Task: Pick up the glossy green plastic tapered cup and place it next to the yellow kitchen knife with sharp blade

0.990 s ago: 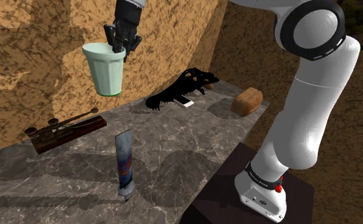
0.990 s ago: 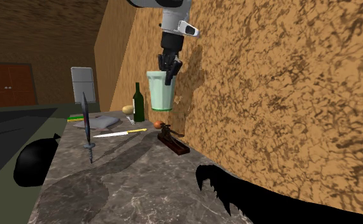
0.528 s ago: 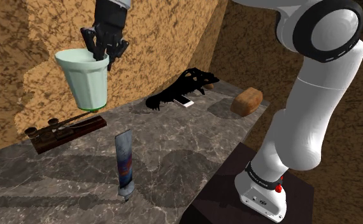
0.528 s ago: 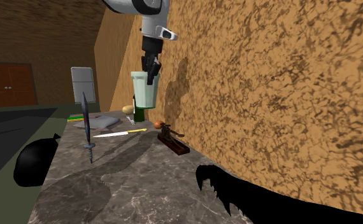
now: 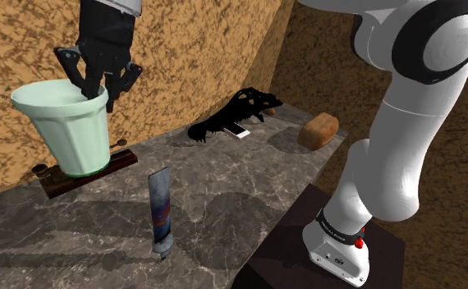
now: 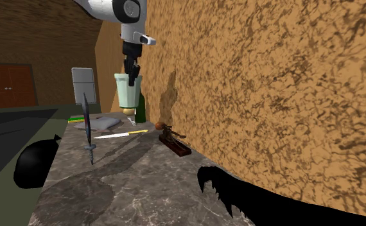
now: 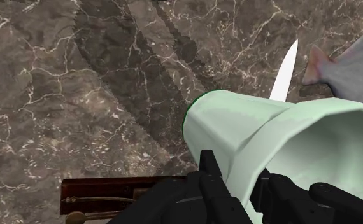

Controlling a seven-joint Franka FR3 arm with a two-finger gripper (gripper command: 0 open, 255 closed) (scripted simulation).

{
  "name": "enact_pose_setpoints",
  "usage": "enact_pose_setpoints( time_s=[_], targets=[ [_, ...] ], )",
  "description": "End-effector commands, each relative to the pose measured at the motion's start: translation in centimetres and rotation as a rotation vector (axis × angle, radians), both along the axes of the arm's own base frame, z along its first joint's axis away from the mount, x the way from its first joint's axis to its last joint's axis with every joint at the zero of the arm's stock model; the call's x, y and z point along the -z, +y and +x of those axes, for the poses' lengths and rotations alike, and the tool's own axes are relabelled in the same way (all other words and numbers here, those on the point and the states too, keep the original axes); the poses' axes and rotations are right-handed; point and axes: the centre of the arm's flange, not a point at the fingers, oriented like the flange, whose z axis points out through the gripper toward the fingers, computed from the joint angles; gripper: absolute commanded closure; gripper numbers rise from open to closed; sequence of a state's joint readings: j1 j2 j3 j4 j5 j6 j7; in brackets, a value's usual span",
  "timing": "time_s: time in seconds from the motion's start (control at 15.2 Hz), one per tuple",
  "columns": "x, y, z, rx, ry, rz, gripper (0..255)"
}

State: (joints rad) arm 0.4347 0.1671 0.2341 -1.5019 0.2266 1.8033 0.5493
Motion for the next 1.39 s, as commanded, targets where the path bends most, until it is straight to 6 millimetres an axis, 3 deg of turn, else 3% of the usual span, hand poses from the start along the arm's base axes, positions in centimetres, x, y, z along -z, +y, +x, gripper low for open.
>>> enact_pose_setpoints(
  time_s=[0.0,0.99,1.32],
  targets=[
    [-0.4,2.3,-1.2,0.001,-0.001,0.001,255],
    [-0.5,20.3,-10.9,0.001,-0.001,0.001,255],
    [2.1,20.3,-10.9,0.001,-0.001,0.001,255]
  ],
)
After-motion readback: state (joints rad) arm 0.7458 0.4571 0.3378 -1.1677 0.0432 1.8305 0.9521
